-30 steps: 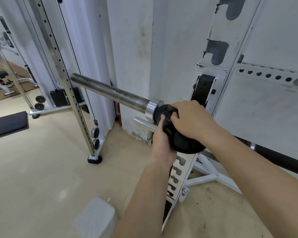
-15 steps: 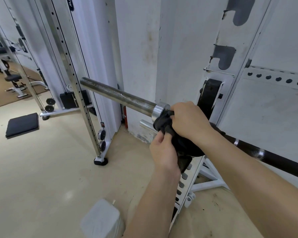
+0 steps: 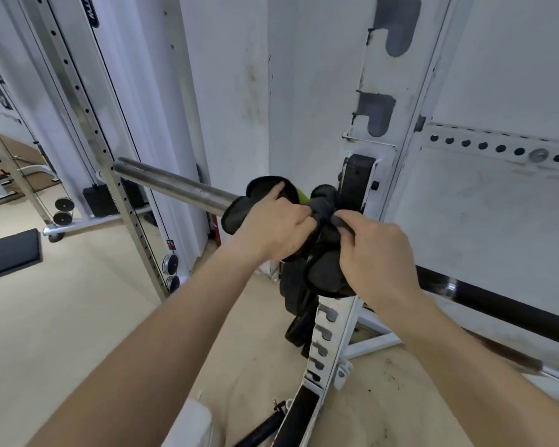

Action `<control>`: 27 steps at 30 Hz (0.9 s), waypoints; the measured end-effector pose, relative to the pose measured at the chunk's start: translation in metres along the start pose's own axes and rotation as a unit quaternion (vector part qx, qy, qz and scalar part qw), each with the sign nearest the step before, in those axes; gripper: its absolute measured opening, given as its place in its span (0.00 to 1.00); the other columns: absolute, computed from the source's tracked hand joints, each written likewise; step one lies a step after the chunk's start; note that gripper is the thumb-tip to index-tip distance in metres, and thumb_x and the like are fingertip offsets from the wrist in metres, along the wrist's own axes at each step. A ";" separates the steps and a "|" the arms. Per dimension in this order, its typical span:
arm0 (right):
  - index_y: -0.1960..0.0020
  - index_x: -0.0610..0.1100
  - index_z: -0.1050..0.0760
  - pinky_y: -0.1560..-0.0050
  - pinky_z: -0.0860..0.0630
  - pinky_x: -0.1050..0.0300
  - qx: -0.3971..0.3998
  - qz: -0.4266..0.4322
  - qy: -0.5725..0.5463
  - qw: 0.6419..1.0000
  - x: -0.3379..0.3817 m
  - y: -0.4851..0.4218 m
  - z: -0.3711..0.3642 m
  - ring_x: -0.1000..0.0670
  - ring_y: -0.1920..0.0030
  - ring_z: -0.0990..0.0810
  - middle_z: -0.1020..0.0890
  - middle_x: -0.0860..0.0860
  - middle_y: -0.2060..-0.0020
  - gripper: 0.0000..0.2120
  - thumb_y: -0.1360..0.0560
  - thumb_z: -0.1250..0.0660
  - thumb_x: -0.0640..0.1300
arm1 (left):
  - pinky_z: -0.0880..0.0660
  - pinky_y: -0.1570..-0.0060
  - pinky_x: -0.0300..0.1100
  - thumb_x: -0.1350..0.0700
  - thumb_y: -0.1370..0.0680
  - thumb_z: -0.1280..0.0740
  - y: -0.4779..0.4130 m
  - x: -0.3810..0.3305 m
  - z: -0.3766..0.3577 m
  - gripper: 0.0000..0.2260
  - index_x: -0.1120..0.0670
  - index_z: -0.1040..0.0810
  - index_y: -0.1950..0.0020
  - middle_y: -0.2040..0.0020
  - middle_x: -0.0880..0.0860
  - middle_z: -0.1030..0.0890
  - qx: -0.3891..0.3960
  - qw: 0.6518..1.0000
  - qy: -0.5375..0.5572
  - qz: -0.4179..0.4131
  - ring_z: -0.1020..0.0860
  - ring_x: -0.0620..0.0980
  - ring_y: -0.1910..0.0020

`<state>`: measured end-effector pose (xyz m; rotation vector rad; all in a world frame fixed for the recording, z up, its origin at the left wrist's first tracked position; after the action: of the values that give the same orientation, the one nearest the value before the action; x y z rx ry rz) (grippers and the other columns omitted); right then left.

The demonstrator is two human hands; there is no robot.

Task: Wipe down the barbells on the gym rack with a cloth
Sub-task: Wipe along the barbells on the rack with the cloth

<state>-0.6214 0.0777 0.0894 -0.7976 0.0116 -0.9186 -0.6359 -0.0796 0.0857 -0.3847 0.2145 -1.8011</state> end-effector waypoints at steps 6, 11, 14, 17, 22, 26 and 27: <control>0.39 0.45 0.20 0.55 0.21 0.51 -0.057 -0.046 -0.068 0.995 -0.009 0.018 0.009 0.45 0.61 0.18 0.14 0.48 0.58 0.12 0.20 0.36 0.40 | 0.29 0.50 0.49 0.58 0.17 0.47 -0.036 -0.003 0.005 0.07 0.54 0.30 0.52 0.48 0.58 0.21 0.239 0.969 0.059 0.032 0.23 0.59 0.51; 0.34 0.49 0.25 0.61 0.33 0.56 0.006 -0.030 0.002 1.000 -0.004 0.010 -0.008 0.47 0.57 0.22 0.17 0.50 0.54 0.15 0.18 0.44 0.45 | 0.34 0.41 0.50 0.51 0.22 0.56 0.013 -0.010 -0.005 0.18 0.54 0.32 0.64 0.67 0.48 0.29 -0.019 0.999 0.040 0.002 0.26 0.54 0.63; 0.34 0.49 0.29 0.62 0.31 0.53 0.040 -0.034 -0.007 0.999 -0.007 0.009 -0.013 0.48 0.58 0.26 0.21 0.49 0.58 0.16 0.17 0.47 0.49 | 0.32 0.39 0.49 0.51 0.19 0.51 0.024 -0.008 -0.008 0.17 0.52 0.34 0.66 0.69 0.45 0.31 -0.112 0.984 0.129 0.041 0.30 0.49 0.67; 0.37 0.47 0.28 0.66 0.33 0.54 0.004 -0.007 0.042 0.999 -0.006 0.014 -0.008 0.48 0.62 0.26 0.22 0.51 0.62 0.16 0.18 0.46 0.52 | 0.27 0.53 0.46 0.51 0.18 0.45 0.039 -0.017 -0.005 0.16 0.52 0.33 0.66 0.70 0.45 0.30 -0.180 0.966 0.160 0.097 0.32 0.48 0.69; 0.52 0.44 0.26 0.72 0.41 0.58 -0.038 -0.025 0.161 0.986 -0.022 0.021 0.015 0.48 0.74 0.36 0.27 0.52 0.73 0.07 0.23 0.34 0.48 | 0.38 0.72 0.43 0.49 0.19 0.43 0.042 -0.064 0.008 0.14 0.50 0.33 0.64 0.69 0.45 0.27 -0.225 0.951 0.176 0.115 0.30 0.48 0.70; 0.57 0.43 0.25 0.71 0.51 0.61 -0.028 -0.007 0.160 0.987 -0.040 0.030 0.039 0.47 0.77 0.42 0.48 0.59 0.75 0.09 0.29 0.25 0.41 | 0.36 0.73 0.43 0.50 0.20 0.42 0.030 -0.087 0.014 0.15 0.53 0.27 0.63 0.67 0.48 0.25 -0.210 0.962 0.153 0.084 0.28 0.51 0.70; 0.58 0.43 0.25 0.70 0.55 0.61 -0.029 -0.009 0.164 0.986 -0.046 0.033 0.046 0.47 0.77 0.43 0.52 0.59 0.74 0.09 0.31 0.24 0.40 | 0.35 0.74 0.44 0.49 0.20 0.42 0.027 -0.095 0.014 0.15 0.54 0.26 0.63 0.67 0.48 0.25 -0.201 0.967 0.140 0.074 0.27 0.52 0.71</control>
<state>-0.6116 0.1500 0.0871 -0.6924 0.3213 -1.0625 -0.5851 0.0061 0.0760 -0.3855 0.7953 -1.6556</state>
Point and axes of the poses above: each hand's wrist, its own y-axis away from the middle knuckle, its own z-axis out of the back of the hand, x = y × z, the point moved 4 cm from there along -y, towards the middle knuckle
